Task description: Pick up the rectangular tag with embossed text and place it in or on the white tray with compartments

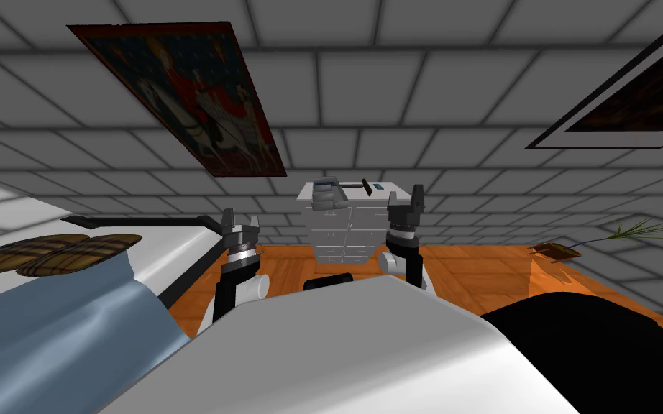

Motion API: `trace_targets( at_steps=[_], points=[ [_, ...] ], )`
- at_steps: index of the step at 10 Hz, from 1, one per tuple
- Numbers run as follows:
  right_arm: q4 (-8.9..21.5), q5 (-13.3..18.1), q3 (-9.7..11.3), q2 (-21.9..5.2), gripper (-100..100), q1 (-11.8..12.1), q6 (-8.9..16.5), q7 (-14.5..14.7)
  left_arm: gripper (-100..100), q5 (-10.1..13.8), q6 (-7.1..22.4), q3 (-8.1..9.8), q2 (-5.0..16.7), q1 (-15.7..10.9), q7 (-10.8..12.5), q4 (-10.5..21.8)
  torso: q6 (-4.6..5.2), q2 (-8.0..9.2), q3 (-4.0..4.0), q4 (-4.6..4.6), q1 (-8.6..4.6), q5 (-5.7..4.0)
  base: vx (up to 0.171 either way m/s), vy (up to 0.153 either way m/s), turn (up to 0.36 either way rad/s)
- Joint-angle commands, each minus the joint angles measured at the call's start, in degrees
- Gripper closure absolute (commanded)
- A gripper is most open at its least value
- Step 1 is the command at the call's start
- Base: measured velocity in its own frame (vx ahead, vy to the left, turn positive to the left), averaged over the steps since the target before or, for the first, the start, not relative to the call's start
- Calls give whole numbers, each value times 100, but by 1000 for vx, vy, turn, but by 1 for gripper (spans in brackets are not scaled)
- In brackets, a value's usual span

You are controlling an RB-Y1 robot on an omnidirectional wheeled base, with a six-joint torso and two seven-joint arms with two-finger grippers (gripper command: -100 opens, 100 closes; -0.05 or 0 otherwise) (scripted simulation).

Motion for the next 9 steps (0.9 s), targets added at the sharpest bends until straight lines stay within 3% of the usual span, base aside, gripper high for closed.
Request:
trace_targets(
  at_steps=[1, 5, 8, 9],
  points=[
    [41, -65, -8, -231, -100, -65, 112, -68, 0, 0, 0, 0, 0, 0, 0, 0, 0, 0, 0, 0, 0, 0, -28, 10, -38],
    [285, -461, -36, -967, -100, -428, 705, -484, 0, 0, 0, 0, 0, -1, 0, 0, 1, 30, 17, 7, 11, 2, -81, 35, -63],
    [376, -609, -39, -1169, -100, -555, 1048, -643, 0, 0, 0, 0, 0, -1, 0, 0, 0, 27, 16, 6, 10, 2, -61, 24, -28],
    [477, -775, -38, -1376, -100, -691, 1249, -822, 0, 0, 0, 0, 0, -1, 0, 0, 0, 19, 11, 5, 6, 2, -44, 14, -46]
  ],
)
